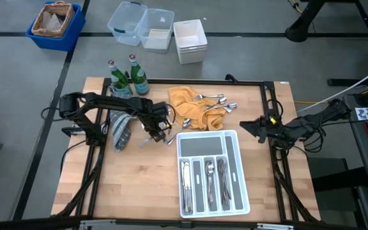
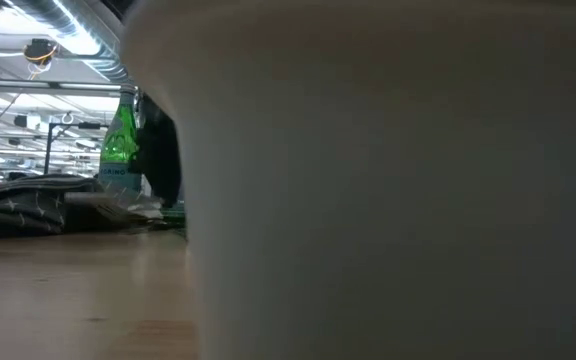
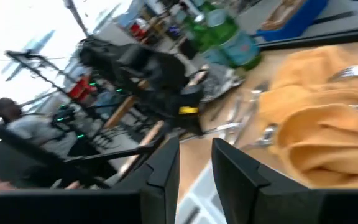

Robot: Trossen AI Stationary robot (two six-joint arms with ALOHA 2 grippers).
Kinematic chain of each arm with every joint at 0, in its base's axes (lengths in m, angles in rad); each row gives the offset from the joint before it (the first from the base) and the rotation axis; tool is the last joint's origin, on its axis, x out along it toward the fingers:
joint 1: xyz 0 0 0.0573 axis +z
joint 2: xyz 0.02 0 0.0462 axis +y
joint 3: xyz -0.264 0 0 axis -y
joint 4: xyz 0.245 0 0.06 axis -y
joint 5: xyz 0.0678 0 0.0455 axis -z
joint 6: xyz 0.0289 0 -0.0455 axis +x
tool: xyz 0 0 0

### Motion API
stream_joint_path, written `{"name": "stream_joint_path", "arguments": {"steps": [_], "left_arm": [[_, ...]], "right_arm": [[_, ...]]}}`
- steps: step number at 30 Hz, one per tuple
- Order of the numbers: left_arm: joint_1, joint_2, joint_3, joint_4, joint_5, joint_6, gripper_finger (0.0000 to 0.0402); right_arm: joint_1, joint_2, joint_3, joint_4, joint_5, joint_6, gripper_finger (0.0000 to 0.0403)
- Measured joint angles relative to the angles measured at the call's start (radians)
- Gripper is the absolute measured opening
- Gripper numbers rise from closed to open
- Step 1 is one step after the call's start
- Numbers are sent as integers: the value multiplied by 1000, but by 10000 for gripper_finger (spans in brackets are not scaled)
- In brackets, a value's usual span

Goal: Sort silverware
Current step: Put the table knife into the silverware tray

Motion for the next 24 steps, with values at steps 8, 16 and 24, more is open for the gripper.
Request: {"name": "stream_joint_path", "arguments": {"steps": [8,16,24], "left_arm": [[-117,-42,2,134,166,-510,26],[-398,-38,2,549,38,-1083,31],[-664,8,3,786,-440,-1478,30]], "right_arm": [[0,-52,0,-182,12,23,95],[0,-55,0,-310,17,23,95],[-1,-55,0,-366,102,-27,95]]}}
